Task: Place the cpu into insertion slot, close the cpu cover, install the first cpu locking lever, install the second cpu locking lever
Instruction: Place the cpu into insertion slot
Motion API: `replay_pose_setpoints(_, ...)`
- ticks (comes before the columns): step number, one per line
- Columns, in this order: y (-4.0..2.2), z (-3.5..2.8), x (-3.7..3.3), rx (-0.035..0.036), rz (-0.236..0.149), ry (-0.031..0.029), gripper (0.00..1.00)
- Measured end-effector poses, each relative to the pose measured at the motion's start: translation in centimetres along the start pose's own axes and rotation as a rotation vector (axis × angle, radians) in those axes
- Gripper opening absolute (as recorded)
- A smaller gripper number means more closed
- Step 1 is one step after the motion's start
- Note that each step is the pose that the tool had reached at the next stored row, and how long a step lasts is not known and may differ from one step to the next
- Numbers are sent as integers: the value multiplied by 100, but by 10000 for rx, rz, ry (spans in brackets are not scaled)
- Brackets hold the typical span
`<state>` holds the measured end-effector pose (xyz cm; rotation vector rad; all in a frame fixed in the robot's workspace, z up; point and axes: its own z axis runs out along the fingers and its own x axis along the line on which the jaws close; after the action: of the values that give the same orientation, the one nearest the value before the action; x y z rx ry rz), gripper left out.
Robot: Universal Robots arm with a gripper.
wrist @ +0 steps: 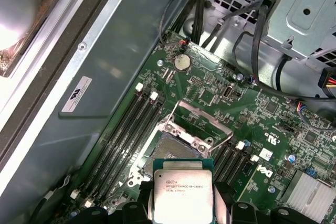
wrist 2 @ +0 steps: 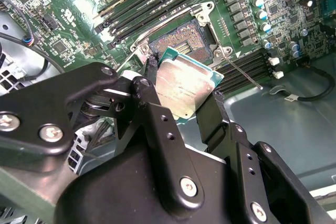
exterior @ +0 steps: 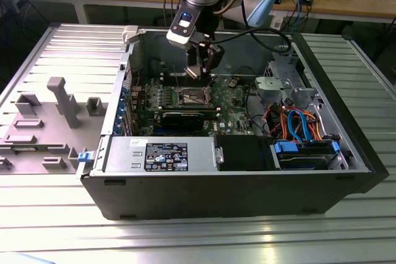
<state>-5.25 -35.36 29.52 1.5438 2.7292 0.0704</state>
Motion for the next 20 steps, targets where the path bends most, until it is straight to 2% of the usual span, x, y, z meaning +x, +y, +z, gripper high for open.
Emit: replay_pose_setpoints(20, 0, 2, 0, -3, 265, -12, 55)
